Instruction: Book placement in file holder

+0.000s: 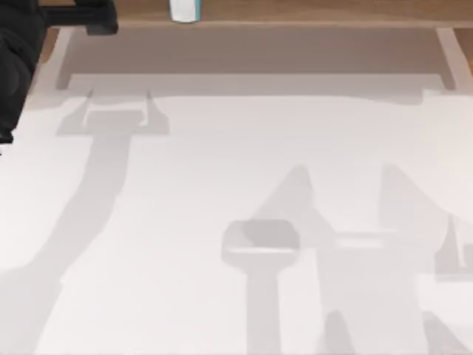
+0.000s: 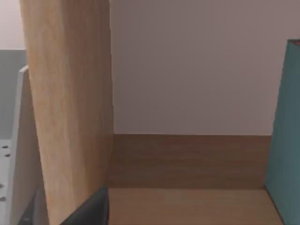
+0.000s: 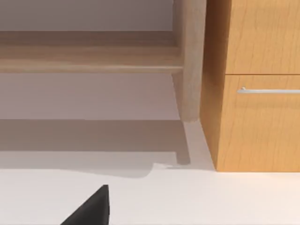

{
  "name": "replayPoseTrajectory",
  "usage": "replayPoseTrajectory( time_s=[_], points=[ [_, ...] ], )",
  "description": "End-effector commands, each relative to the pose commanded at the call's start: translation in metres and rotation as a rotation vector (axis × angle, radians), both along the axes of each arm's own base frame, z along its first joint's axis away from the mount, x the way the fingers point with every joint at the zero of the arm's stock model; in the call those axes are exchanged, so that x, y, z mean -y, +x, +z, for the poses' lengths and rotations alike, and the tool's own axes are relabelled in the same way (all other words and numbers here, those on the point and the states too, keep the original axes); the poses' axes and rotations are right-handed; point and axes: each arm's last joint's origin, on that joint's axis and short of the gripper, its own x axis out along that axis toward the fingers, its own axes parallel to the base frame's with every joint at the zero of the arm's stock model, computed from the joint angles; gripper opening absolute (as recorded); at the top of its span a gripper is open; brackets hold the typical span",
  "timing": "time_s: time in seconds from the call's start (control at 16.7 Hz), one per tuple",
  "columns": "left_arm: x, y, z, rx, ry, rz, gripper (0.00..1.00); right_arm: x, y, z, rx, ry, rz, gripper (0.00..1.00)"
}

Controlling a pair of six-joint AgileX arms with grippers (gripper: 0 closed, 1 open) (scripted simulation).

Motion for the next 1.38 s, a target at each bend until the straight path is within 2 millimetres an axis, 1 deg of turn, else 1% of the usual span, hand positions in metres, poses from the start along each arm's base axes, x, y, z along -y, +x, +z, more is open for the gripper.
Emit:
replayPoseTrajectory(
  time_s=[0.12, 0.24, 0.36, 0.48, 0.6, 0.72, 1.02, 1.38],
  points=[
    [0.028, 0.043, -0.019, -0.031, 0.012, 0.002, 1.0, 0.0, 0.0, 0.0, 0.0, 0.0, 0.0, 1.0],
    [0.055, 0.076, -0.041, -0.045, 0.019, 0.001, 1.0, 0.0, 0.0, 0.0, 0.0, 0.0, 0.0, 1.0],
    [0.081, 0.1, -0.06, -0.039, 0.019, -0.003, 1.0, 0.0, 0.0, 0.0, 0.0, 0.0, 0.0, 1.0],
    [0.102, 0.115, -0.074, -0.019, 0.01, -0.005, 1.0, 0.0, 0.0, 0.0, 0.0, 0.0, 0.0, 1.0],
    [0.116, 0.123, -0.082, 0.001, 0.001, -0.003, 1.0, 0.0, 0.0, 0.0, 0.0, 0.0, 0.0, 1.0],
    [0.121, 0.126, -0.085, 0.009, -0.003, -0.002, 1.0, 0.0, 0.0, 0.0, 0.0, 0.0, 0.0, 1.0],
    [0.119, 0.126, -0.085, 0.006, -0.002, 0.0, 1.0, 0.0, 0.0, 0.0, 0.0, 0.0, 0.0, 1.0],
    [0.122, 0.145, -0.084, 0.009, -0.003, -0.002, 1.0, 0.0, 0.0, 0.0, 0.0, 0.0, 0.0, 1.0]
  ],
)
